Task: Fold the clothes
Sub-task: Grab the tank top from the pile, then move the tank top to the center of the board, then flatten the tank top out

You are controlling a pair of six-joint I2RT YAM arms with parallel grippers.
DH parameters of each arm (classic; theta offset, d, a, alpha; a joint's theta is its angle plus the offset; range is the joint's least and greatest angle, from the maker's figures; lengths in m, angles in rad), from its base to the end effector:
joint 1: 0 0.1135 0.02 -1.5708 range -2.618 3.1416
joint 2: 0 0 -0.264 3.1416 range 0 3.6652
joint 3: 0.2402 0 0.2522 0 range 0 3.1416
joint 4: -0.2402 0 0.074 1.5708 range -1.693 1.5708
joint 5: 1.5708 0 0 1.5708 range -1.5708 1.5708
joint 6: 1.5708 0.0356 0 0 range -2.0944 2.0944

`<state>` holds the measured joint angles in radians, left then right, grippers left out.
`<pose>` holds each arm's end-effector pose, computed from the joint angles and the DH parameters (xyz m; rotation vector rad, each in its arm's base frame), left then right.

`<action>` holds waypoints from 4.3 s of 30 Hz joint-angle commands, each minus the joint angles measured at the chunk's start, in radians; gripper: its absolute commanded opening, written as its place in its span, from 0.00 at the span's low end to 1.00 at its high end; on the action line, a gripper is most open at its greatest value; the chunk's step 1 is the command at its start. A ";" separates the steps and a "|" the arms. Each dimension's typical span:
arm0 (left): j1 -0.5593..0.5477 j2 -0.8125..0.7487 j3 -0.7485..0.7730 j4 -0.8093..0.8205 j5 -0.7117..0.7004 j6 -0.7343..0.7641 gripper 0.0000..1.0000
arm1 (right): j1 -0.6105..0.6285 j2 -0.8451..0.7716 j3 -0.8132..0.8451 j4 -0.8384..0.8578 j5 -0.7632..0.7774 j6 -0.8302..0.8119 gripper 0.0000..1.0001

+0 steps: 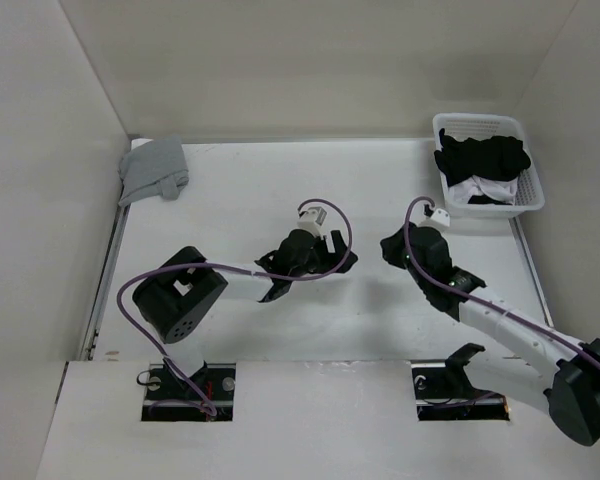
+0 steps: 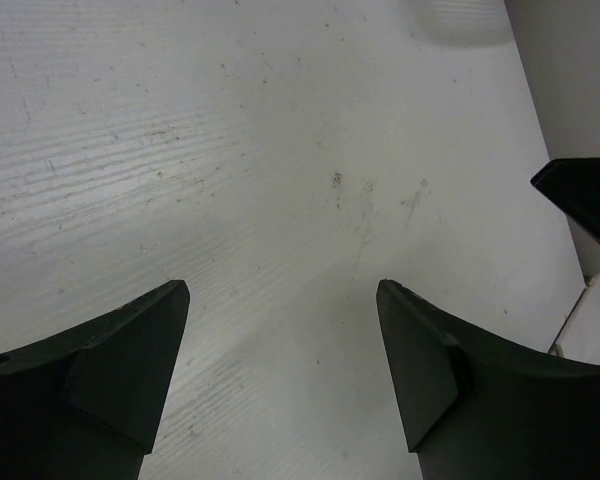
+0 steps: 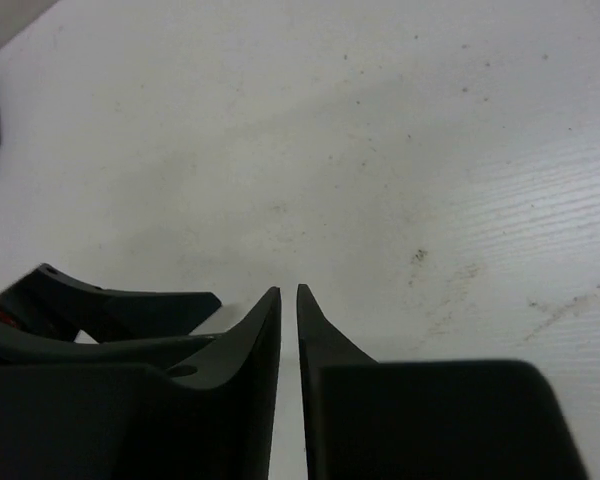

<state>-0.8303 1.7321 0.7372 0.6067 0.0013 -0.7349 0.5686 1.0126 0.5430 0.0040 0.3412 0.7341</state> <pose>0.2345 -0.2566 0.1598 0.1013 2.1028 -0.9977 0.1934 0.1094 0.2318 0.3826 2.0047 0.4807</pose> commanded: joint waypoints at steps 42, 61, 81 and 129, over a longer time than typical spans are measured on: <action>-0.051 -0.108 -0.067 0.163 -0.024 0.121 0.48 | -0.787 1.110 1.134 -0.093 -0.123 -0.056 0.51; -0.036 -0.126 -0.068 0.159 -0.056 0.112 0.48 | -0.624 0.439 0.798 0.205 -0.093 -0.105 0.01; 0.532 -0.664 -0.314 -0.203 -0.104 -0.184 0.57 | 0.432 0.241 0.354 0.034 -0.236 -0.006 0.31; 0.337 -0.514 -0.369 -0.577 -0.248 -0.037 0.30 | -0.215 0.655 0.513 0.117 -0.321 -0.038 0.49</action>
<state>-0.4751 1.2839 0.4194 0.1104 -0.2394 -0.7601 0.3576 1.7611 1.1397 0.0666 0.0353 0.7185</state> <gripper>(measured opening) 0.286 0.512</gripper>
